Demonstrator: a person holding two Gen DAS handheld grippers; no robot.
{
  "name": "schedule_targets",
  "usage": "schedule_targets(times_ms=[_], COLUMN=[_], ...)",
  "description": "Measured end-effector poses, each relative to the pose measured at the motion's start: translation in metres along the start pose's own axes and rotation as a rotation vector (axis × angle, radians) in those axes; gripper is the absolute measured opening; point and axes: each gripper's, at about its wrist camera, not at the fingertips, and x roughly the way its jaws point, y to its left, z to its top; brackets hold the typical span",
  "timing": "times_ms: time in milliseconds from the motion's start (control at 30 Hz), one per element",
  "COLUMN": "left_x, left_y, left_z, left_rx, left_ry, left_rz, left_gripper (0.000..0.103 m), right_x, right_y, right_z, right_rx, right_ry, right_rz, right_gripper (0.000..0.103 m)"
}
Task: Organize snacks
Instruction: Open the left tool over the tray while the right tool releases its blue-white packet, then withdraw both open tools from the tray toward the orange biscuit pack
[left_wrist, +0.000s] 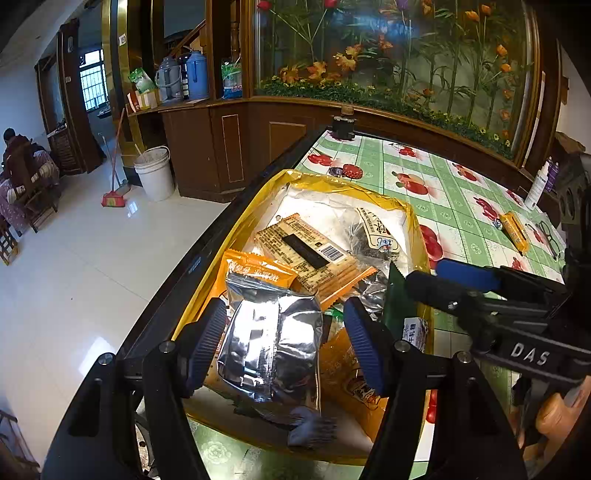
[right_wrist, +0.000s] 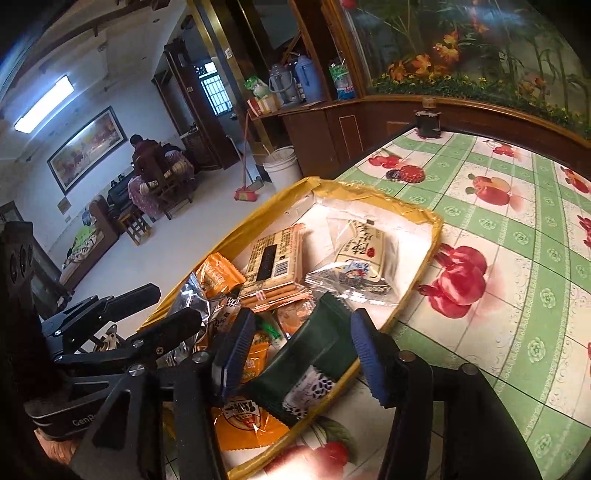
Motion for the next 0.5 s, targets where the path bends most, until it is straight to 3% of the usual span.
schedule_targets(times_ms=[67,500], left_x=[-0.001,-0.006], left_y=[-0.002,-0.063], left_z=[0.001,0.015], left_rx=[-0.002,0.081], left_ry=[-0.007,-0.031], left_rz=[0.005,-0.095], left_gripper=[0.074,0.074], right_x=[-0.009,-0.063], right_y=[-0.010,-0.121], right_z=[0.000,-0.015], right_rx=[0.015,0.164], right_ry=[-0.014,-0.064], right_rz=[-0.009,-0.156], right_gripper=[0.057,0.060])
